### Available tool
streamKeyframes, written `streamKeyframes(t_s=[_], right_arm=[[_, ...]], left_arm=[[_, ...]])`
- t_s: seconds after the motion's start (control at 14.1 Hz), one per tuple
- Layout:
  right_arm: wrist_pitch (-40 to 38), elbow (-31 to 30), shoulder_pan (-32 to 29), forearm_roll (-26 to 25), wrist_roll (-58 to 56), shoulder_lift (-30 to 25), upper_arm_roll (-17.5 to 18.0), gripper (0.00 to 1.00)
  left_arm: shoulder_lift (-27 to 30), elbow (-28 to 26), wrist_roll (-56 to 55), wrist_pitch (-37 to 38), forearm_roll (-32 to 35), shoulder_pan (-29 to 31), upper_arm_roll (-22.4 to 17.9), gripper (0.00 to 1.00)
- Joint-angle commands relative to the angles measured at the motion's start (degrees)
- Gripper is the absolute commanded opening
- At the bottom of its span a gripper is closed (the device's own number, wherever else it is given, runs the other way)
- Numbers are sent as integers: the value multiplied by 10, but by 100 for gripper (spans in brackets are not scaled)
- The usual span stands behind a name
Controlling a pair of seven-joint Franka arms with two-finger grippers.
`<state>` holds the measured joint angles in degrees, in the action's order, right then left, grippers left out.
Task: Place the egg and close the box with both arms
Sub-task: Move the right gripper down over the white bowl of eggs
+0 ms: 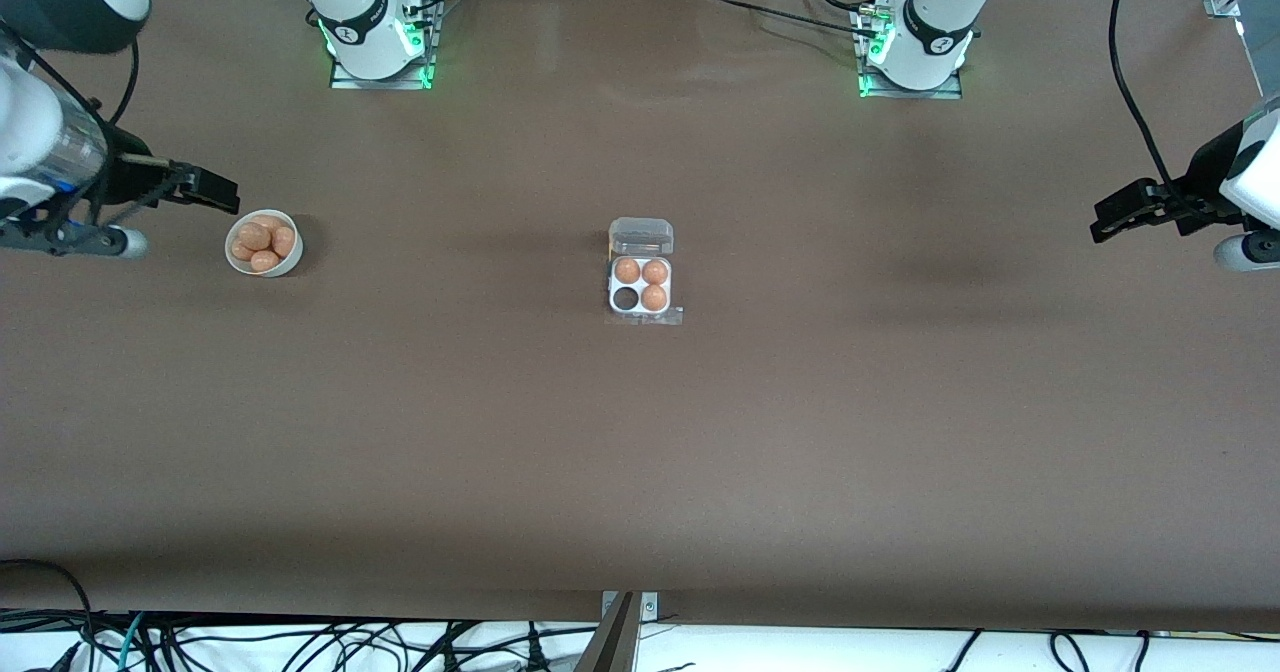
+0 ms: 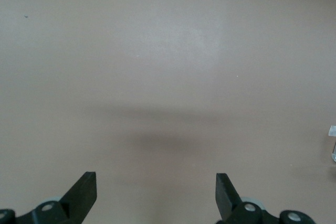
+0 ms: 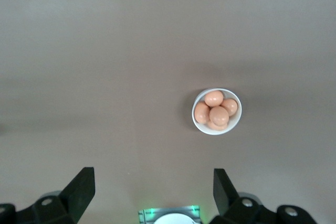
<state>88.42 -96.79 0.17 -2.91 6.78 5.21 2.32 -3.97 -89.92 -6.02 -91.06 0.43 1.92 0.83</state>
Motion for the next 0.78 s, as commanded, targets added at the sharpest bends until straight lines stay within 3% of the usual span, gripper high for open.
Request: streamKeyframes(t_s=[0.0, 0.28, 0.5, 0.71], right_arm=[[31, -50, -3, -26, -11, -5, -9, 100], [216, -238, -3, -55, -48, -76, -28, 100], [355, -333, -3, -55, -98, -77, -52, 100], [446, -411, -3, -55, -117, -77, -66, 100]], left_arm=[[-1, 9, 10, 9, 6, 4, 3, 100], [-1, 9, 10, 10, 6, 4, 3, 100], [-1, 9, 10, 9, 6, 4, 3, 100], [-1, 9, 9, 9, 6, 3, 4, 100]])
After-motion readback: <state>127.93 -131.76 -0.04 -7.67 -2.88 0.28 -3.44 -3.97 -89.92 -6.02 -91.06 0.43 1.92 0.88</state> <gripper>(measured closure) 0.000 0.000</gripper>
